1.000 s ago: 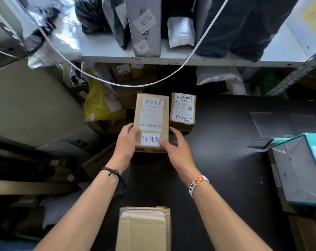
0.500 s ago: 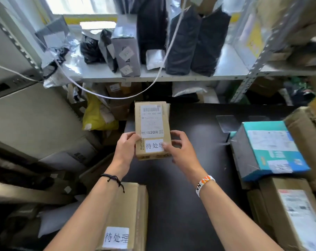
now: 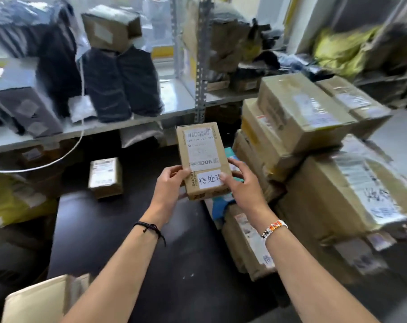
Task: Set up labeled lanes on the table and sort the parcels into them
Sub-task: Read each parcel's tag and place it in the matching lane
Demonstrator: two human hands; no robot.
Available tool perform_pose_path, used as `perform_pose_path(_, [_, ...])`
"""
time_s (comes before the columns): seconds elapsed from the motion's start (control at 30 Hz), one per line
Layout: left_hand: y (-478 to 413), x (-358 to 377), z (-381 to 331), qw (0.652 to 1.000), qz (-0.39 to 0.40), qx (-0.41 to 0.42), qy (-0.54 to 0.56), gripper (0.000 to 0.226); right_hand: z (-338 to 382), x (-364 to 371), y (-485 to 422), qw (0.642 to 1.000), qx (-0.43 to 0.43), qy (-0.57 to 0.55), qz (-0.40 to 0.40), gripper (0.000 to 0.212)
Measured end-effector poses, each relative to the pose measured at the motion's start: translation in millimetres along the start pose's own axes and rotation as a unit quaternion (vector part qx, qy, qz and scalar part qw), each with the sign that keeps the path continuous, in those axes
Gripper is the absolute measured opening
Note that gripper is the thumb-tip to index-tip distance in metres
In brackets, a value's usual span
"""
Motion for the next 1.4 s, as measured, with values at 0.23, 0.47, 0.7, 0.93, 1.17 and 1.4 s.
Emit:
perform_pose_path(0.23, [-16.6, 58.6, 10.4, 1.000, 0.019, -0.003, 0.018, 0.030, -7.9, -44.5, 2.9, 0.985, -0.039, 0.147, -0.082, 0.041])
perform_pose_path(0.47, [-22.6, 78.7, 27.1, 1.000, 0.010, 0.004, 0.011, 0.036, -16.4, -37.6, 16.2, 0.907, -0.096, 0.398, -0.096, 0.033])
perform_pose_path(0.7, [-24.2, 89.7, 40.4, 0.998, -0.017, 0.009, -0.061, 0.046, -25.0, -27.2, 16.1, 0.851, -0.132, 0.495, -0.111, 0.032])
perform_pose_path(0.93, [-27.2, 81.1, 40.8, 0.995, 0.014, -0.020, -0.101, 0.044, -11.7, -21.0, 13.6, 0.837, -0.083, 0.524, -0.133, 0.036])
perform_pose_path(1.17, [-30.2, 50.3, 34.5, 0.994, 0.010, -0.029, -0.105, 0.042, 11.6, 10.9, 5.2, 0.833, -0.158, 0.507, -0.153, 0.037])
perform_pose_path(1.4, [-32.7, -65.1, 29.4, 0.979, -0.114, -0.047, -0.164, 0.046, 12.4, 108.7, -22.9, 0.894, -0.198, 0.401, -0.016, 0.045])
Point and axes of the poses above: each hand's wrist, its own y-axis away from the middle knuckle, its own x-axis out of the palm, z = x × y, the point moved 3 cm from there along -y, towards the middle knuckle, and after that the axes turned 11 degrees about z, right-handed, at the moved point
